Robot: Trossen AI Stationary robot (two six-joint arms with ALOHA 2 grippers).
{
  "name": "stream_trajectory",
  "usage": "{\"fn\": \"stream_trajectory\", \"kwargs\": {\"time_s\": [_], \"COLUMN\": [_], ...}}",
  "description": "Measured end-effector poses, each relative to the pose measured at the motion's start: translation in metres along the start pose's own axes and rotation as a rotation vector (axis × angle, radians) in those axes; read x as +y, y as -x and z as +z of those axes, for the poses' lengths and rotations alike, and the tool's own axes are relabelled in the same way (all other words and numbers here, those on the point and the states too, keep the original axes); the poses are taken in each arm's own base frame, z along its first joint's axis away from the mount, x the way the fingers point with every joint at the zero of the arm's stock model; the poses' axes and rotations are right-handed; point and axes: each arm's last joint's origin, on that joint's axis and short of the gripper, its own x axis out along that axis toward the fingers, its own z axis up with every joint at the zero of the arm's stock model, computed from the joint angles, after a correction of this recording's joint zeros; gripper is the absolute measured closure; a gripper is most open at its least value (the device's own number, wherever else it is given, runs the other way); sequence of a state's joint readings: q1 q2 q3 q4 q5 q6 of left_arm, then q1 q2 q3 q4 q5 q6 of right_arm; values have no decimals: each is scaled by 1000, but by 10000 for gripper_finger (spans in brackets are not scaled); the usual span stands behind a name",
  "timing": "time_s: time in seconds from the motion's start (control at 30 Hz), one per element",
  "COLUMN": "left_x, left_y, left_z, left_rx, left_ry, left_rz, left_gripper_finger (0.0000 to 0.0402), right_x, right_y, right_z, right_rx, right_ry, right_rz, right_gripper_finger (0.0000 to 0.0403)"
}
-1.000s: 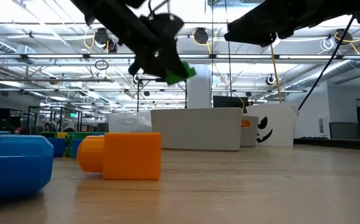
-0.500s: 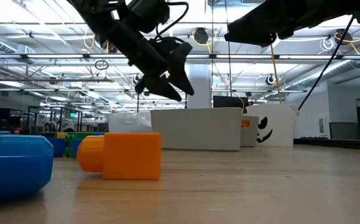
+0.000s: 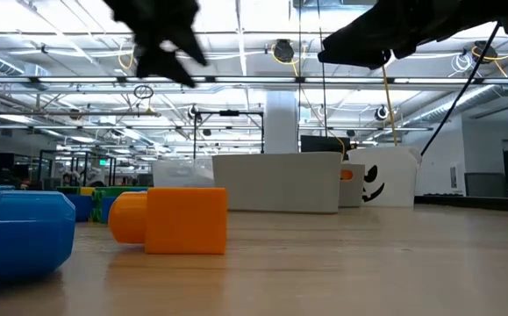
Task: Pick & Place Toys
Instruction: Put the blue game piece into the bottom gray bin
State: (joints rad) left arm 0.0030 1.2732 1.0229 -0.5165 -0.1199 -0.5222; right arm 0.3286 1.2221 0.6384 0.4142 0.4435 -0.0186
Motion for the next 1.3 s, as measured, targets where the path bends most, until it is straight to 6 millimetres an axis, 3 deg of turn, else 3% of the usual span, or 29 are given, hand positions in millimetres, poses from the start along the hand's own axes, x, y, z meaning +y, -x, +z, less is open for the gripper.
{"fn": "stream_trajectory", "kwargs": {"time_s": [0.27,0.57,0.97,1.3], "left_x": [-20,-51,-90,-96], "left_y": [30,46,37,11], "left_z": [-56,-107,-180,-229], "left_rx": [323,504,667,719], "left_ry": [39,-43,-268,-308], "left_rz": [94,153,239,478], "left_gripper_finger": [147,147,147,147], "right_x": [0,0,0,0], "right_y": [0,0,0,0], "right_z": [0,0,0,0], "right_rx": [0,0,0,0], "right_ry": [-10,-15,-18,-18], "right_rz": [1,1,2,2], "right_gripper_finger": [177,177,177,177]}}
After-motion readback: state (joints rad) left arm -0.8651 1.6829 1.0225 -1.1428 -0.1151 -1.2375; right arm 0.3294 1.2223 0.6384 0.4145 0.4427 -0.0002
